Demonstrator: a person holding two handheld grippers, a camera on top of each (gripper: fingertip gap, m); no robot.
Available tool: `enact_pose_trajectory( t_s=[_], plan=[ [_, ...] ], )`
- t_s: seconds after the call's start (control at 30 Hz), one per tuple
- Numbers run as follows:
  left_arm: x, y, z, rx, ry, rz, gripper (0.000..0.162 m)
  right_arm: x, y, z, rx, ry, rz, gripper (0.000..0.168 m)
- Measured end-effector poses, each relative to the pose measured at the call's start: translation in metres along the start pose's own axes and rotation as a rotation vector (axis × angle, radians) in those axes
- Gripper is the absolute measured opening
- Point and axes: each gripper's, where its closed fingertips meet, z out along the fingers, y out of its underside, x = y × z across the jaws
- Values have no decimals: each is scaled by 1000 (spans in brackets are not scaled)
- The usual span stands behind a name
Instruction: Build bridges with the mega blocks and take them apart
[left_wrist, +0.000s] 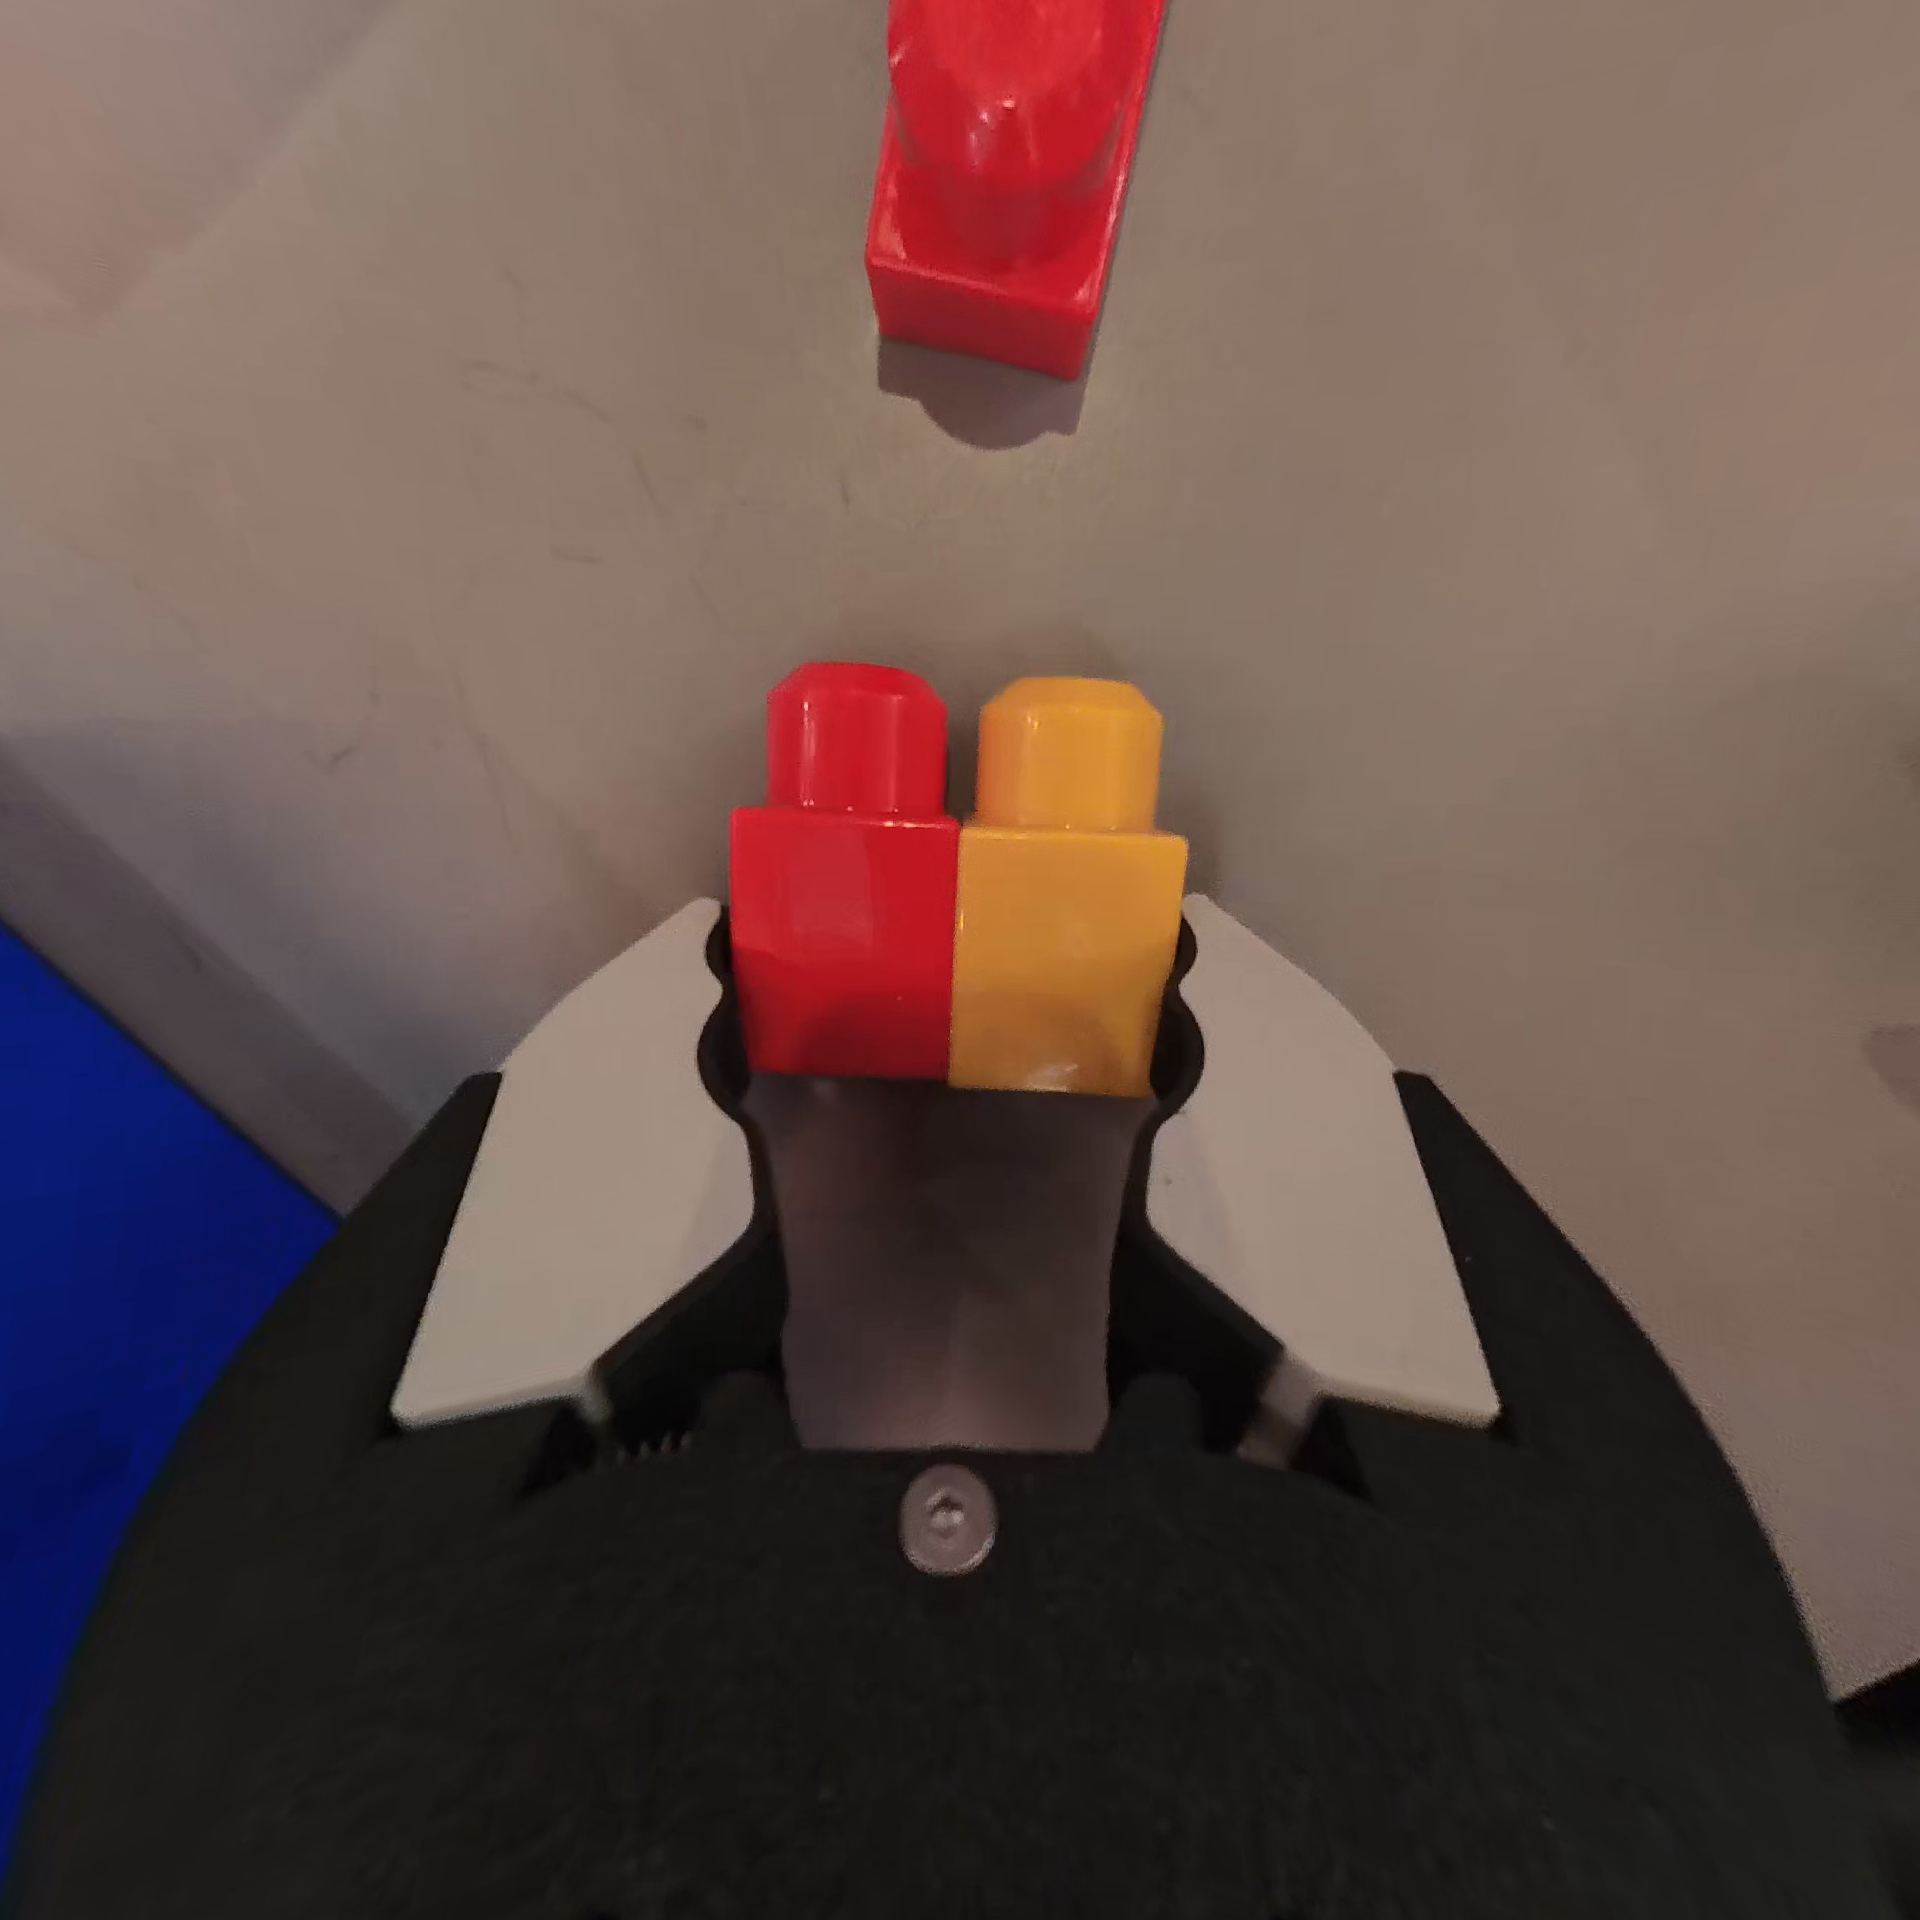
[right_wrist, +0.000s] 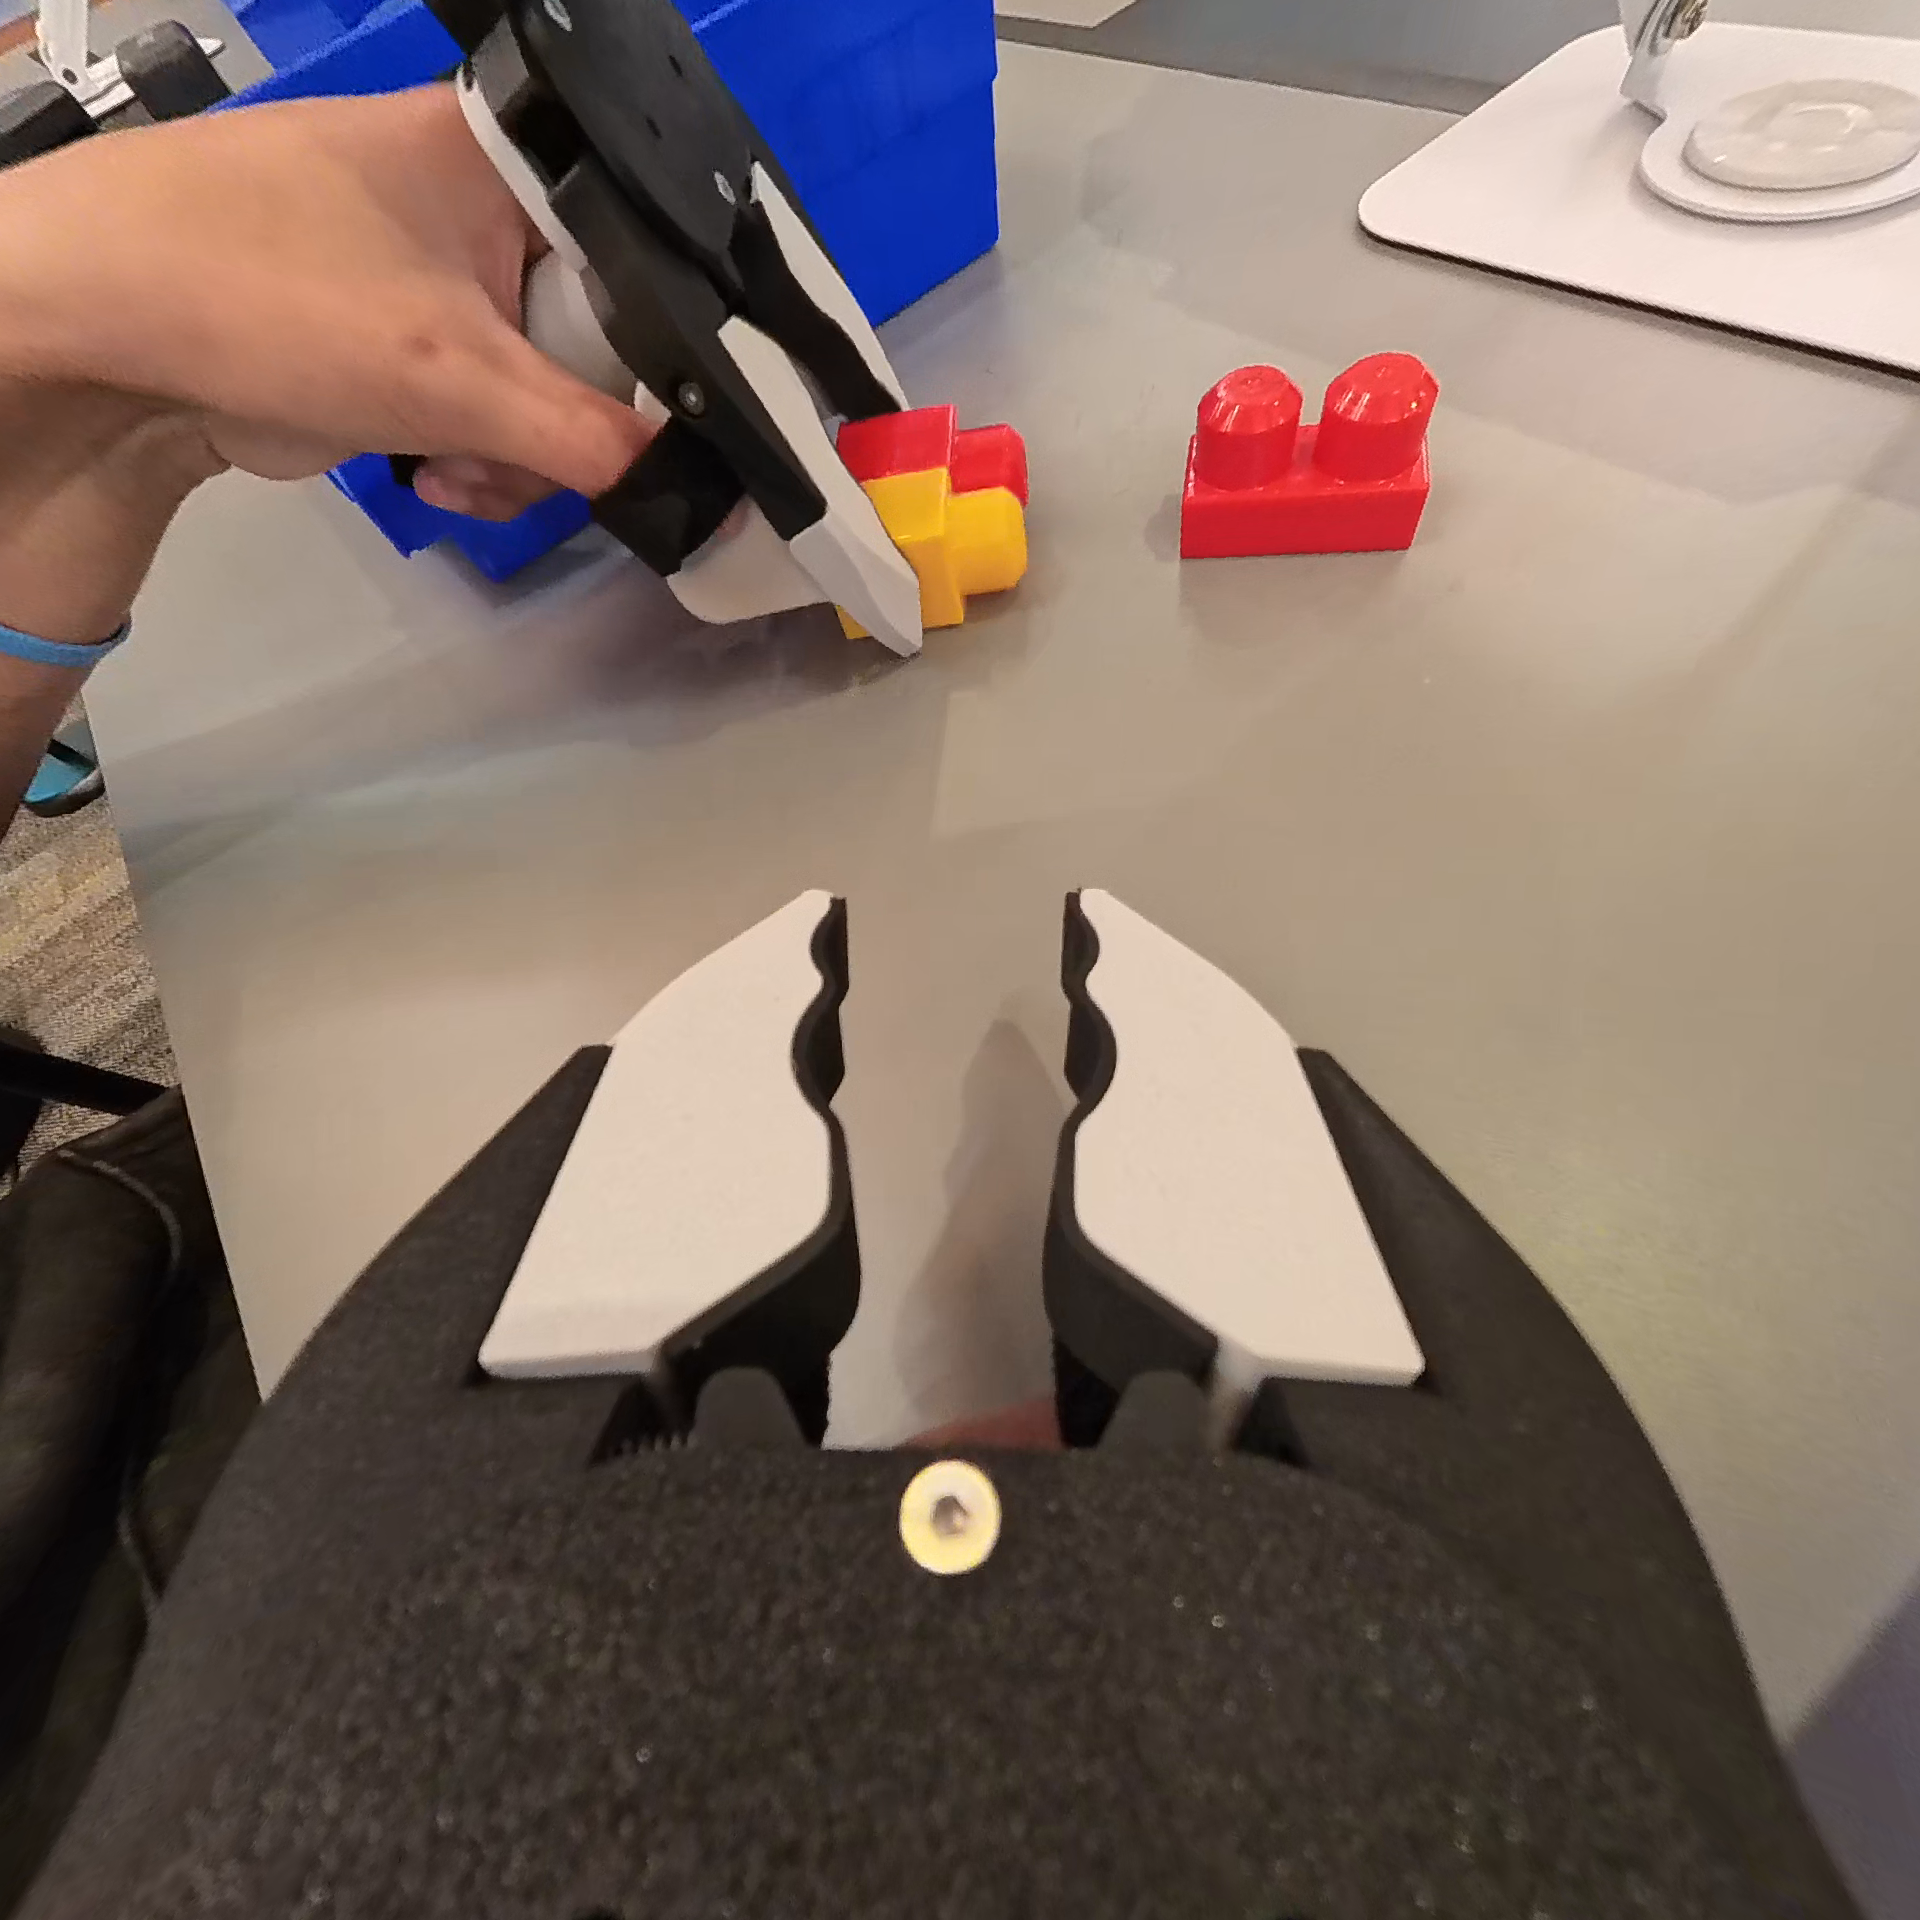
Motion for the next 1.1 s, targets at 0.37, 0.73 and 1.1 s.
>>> enact_pose_trajectory(
  t_s=[0.37,0.73,1.1],
  plan=[
    [18,-2,-13,133,23,95,75,1,1,0,-1,2,1,39],
    [40,-4,-87,790,-77,187,75,9,-3,-3,19,31,17,39],
    [49,8,-88,827,-34,154,75,46,-74,21,-139,155,-384,43]
  ],
)
